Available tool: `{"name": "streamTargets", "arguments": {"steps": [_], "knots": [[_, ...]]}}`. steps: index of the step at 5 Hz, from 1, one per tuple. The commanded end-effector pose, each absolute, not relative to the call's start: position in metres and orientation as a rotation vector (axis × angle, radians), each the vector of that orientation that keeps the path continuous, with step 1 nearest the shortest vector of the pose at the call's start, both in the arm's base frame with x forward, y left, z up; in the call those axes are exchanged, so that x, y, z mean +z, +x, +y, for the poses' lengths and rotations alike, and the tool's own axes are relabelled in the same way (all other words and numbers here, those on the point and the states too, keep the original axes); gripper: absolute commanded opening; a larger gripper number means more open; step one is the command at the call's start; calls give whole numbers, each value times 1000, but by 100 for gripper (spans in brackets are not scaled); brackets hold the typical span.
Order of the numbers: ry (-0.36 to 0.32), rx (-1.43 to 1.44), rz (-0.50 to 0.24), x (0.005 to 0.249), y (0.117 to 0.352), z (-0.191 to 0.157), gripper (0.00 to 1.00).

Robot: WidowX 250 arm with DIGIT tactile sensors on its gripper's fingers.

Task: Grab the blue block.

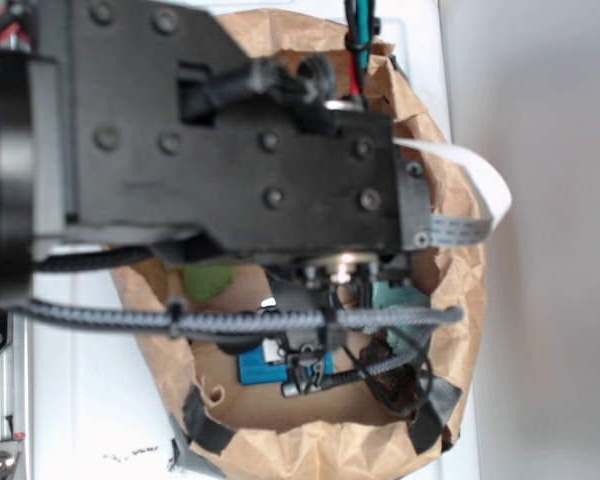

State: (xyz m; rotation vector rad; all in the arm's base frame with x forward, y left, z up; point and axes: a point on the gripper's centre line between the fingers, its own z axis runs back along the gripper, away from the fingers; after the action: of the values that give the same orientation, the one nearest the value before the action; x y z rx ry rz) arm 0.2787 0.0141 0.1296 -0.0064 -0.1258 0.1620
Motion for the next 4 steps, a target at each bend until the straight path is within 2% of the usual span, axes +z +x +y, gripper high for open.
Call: {"name": "streamTargets", "arguments": {"steps": [1,2,4], "knots": [[-3,173,-149,136,281,17,100],[26,144,-149,117,272,13,100],[-9,183,-167,96,277,-5,100]]}}
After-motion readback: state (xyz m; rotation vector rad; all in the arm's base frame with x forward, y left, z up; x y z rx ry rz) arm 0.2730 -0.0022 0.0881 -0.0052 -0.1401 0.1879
